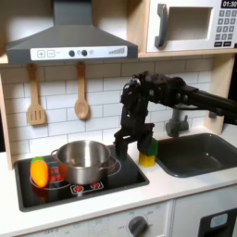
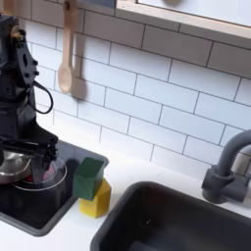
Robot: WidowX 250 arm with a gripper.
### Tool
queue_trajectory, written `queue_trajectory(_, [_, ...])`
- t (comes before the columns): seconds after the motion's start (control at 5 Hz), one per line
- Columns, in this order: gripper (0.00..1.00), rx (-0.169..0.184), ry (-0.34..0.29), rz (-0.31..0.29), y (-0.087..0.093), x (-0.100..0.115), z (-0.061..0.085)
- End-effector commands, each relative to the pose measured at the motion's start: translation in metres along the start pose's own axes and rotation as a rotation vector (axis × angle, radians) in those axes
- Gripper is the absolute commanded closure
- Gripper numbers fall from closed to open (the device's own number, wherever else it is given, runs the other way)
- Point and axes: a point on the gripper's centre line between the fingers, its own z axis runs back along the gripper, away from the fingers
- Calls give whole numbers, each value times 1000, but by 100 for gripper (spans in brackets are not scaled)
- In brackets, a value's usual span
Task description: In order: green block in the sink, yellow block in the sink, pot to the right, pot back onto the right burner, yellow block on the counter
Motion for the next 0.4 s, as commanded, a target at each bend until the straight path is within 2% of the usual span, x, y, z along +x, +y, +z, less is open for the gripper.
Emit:
queue_trajectory(0.0, [0,-10,1,10,-7,0,-1])
queue_trajectory(0.2, [0,-26,6,19,-13,3,-5])
